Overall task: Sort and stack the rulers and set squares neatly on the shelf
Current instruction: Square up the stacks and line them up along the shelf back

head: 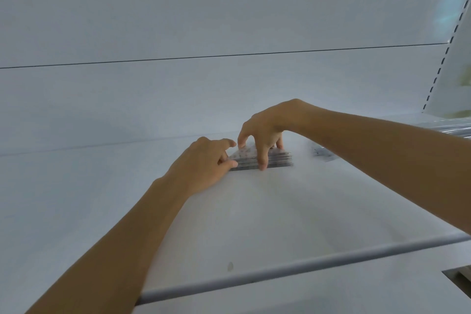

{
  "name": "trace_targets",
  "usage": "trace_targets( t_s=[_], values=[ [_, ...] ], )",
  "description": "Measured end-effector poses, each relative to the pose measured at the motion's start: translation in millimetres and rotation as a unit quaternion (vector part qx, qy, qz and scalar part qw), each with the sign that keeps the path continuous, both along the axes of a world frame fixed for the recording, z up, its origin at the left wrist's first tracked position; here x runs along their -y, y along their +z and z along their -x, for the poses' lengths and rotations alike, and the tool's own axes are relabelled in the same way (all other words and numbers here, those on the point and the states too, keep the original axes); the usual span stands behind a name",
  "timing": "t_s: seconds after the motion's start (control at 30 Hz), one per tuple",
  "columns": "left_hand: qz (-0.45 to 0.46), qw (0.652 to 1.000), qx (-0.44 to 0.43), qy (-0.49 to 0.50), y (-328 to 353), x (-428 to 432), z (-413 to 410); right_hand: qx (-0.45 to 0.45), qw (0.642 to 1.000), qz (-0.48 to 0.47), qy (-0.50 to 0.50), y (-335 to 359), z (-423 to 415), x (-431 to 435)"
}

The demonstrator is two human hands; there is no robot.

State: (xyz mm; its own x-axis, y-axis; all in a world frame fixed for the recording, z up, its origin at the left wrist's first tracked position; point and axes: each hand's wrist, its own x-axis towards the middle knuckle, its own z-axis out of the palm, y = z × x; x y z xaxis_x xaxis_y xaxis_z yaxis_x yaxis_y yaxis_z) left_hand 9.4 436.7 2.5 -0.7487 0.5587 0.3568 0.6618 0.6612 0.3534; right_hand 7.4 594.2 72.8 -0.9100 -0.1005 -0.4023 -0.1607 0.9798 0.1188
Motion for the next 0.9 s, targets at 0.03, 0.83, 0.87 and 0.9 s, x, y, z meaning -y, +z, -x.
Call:
trace_targets(
  t_s=[0.03, 0.83, 0.87, 0.9],
  values=[
    [-0.002, 1.0, 0.001, -0.002, -0.8, -0.7, 0.8, -0.001, 1.0, -0.001, 0.0, -0.1, 0.4, -0.4],
    [0.007, 0.998, 0.03, 0.053, -2.7, -2.4, 4.9, -0.035, 0.998, 0.039, 0.017, -1.5, -1.1, -13.0],
    [0.005, 0.998, 0.03, 0.054, -2.7, -2.3, 4.9, -0.034, 0.999, 0.038, 0.016, -1.9, -1.1, -13.4],
    [0.002, 0.998, 0.031, 0.055, -2.6, -2.2, 5.0, -0.03, 0.999, 0.038, 0.015, -1.9, -1.3, -13.9]
  ],
)
